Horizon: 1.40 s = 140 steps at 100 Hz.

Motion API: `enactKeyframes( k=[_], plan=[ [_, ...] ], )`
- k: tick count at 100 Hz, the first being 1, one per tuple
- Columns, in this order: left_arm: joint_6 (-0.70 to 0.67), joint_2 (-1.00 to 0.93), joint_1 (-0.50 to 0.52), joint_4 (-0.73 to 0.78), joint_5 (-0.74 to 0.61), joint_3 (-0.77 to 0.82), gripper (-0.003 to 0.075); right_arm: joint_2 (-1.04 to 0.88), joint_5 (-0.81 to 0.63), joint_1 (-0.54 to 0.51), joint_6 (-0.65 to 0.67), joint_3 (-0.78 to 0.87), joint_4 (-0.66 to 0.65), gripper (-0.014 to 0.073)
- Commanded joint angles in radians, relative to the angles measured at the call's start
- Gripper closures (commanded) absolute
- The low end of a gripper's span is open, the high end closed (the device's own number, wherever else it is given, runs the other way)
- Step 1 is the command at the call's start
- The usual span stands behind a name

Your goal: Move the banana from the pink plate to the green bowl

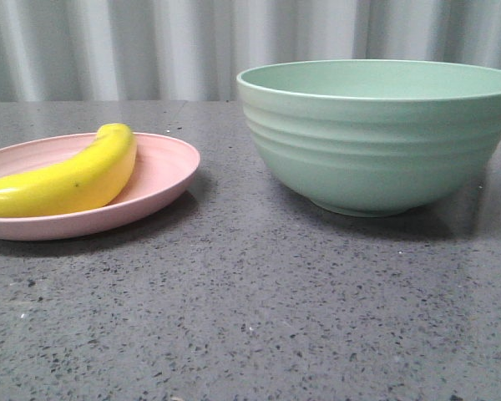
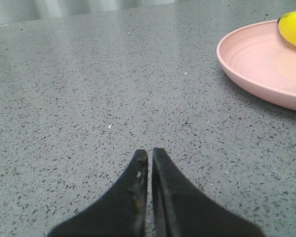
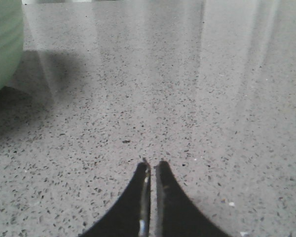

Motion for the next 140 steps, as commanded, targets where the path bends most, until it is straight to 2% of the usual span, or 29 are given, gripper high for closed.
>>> enactKeyframes(
  k=[1, 20, 53, 75, 140],
  plan=[
    [-0.006, -0.029, 0.001, -0.001, -0.092, 0.009, 0.0741, -0.023, -0.037, -0.004, -0.001, 0.019, -0.013, 0.0662],
    [-0.006, -0.029, 0.001, -0.001, -0.106, 0.009, 0.0741, -0.023, -0.118, -0.004, -0.001, 0.019, -0.013, 0.0662],
    [-0.006, -0.029, 0.001, -0.001, -0.2, 0.009, 0.0741, -0.023, -0.139, -0.004, -0.001, 0.019, -0.013, 0.0662],
    [-0.006, -0.029, 0.001, -0.001, -0.197, 0.009, 0.0741, -0.023, -0.292, -0.004, -0.001, 0.019, -0.013, 0.0662],
    [-0.006, -0.029, 0.001, -0.003, -0.204, 0.009, 0.0741, -0.023, -0.288, -0.004, -0.001, 0.019, -0.013, 0.0662]
  ],
)
